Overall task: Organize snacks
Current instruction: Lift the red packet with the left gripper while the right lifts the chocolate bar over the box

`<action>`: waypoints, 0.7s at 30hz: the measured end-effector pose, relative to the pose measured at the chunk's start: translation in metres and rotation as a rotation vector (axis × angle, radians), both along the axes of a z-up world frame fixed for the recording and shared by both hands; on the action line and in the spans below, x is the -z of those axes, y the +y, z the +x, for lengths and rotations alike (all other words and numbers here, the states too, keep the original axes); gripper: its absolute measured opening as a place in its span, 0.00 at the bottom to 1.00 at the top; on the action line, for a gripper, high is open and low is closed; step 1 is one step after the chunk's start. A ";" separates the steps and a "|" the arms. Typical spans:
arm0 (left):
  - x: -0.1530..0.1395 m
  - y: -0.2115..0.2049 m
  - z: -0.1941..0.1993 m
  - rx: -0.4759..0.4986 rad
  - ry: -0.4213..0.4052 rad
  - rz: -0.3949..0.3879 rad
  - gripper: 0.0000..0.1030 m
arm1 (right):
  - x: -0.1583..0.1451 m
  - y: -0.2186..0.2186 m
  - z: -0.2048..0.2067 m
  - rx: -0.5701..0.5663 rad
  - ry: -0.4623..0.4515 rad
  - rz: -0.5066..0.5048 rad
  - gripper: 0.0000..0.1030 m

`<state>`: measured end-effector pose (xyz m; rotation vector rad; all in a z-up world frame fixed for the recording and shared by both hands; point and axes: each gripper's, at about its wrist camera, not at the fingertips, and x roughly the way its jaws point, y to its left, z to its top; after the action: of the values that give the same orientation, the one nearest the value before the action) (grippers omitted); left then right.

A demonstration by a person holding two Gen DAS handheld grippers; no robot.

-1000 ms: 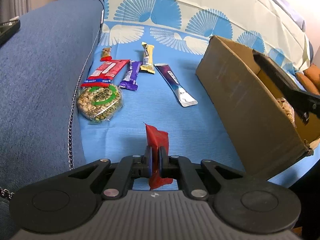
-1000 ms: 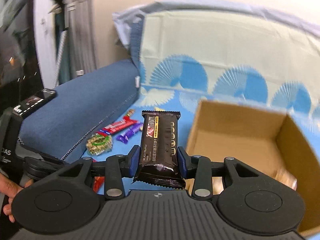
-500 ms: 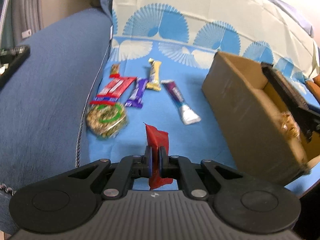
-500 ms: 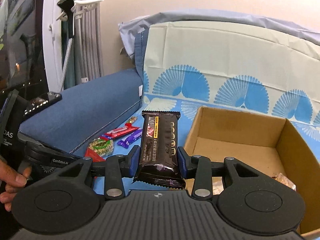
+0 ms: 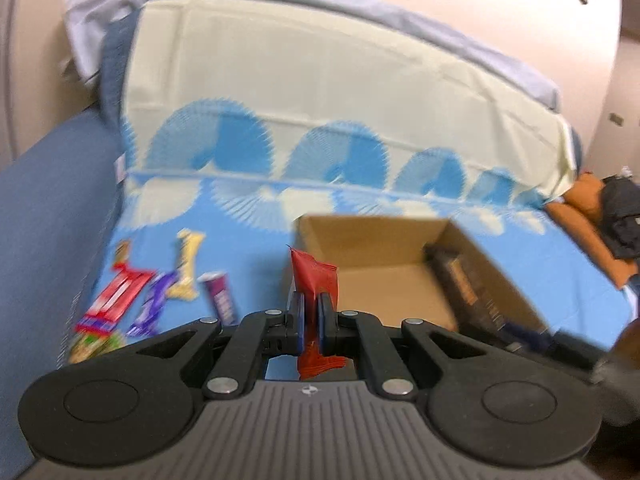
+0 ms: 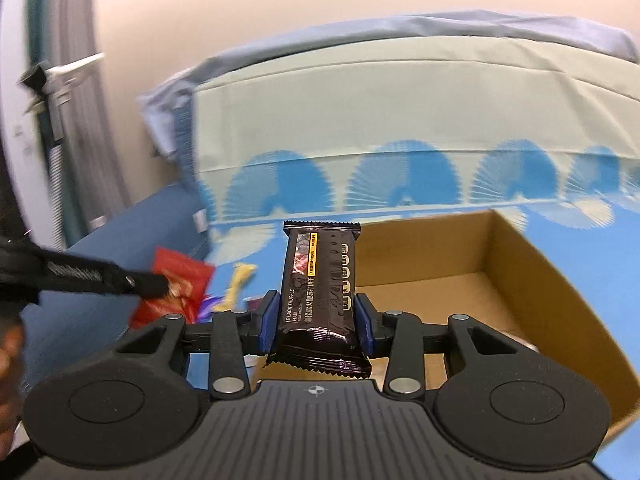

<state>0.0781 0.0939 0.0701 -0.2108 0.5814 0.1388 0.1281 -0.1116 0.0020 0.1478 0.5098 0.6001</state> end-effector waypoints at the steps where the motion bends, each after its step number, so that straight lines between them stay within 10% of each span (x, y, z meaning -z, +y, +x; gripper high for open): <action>1: -0.004 -0.006 0.006 0.013 -0.011 -0.002 0.06 | 0.001 -0.004 0.003 0.026 0.009 0.003 0.40; 21: -0.047 -0.088 0.066 0.159 -0.114 -0.033 0.06 | 0.006 -0.051 0.022 0.253 0.000 0.018 0.40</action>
<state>0.1442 0.0058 0.1173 -0.2025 0.4849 -0.0363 0.1496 -0.1622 -0.0039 0.2255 0.4772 0.3576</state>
